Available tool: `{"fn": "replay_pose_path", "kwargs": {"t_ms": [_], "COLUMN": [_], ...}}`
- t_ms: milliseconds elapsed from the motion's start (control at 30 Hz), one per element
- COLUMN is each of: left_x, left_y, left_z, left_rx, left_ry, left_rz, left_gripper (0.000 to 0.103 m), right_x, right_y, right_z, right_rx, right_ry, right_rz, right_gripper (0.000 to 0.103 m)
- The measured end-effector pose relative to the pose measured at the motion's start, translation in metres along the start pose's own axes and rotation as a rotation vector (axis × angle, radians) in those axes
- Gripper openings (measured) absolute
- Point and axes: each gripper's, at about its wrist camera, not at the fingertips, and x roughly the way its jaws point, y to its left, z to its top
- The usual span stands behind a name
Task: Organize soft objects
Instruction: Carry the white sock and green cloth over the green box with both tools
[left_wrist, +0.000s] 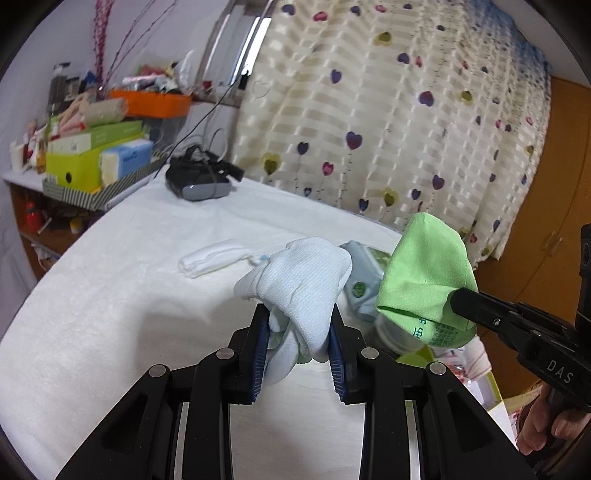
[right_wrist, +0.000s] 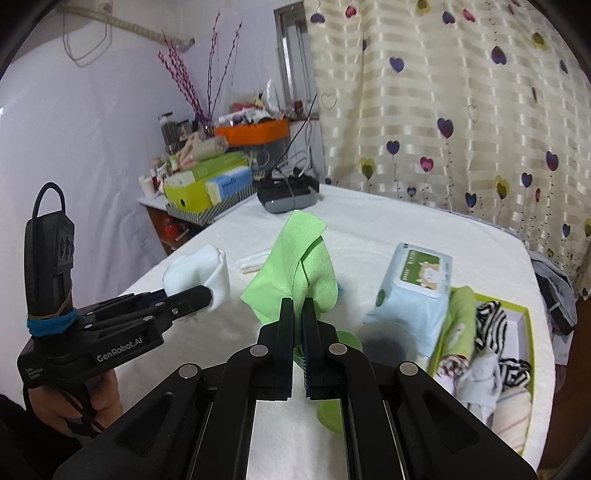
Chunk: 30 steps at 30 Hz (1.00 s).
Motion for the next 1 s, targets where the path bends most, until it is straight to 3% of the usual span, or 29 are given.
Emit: {"fn": "replay_pose_path", "kwargs": {"t_ms": [467,1000], "left_x": [-0.023,-0.012], "left_y": [-0.074,-0.128], "left_z": [-0.01,-0.027], "left_rx": [0.11,0.189], "left_ry": [-0.035,0.009], "left_rz": [-0.068,-0.14], "left_gripper": [0.028,0.028], "right_x": [-0.062,-0.096], "right_y": [-0.03,-0.079], "right_z": [-0.023,-0.055], "right_rx": [0.055,0.159], "right_ry": [-0.099,-0.136], "right_rz": [-0.024,-0.09], "right_gripper": [0.004,0.004]}}
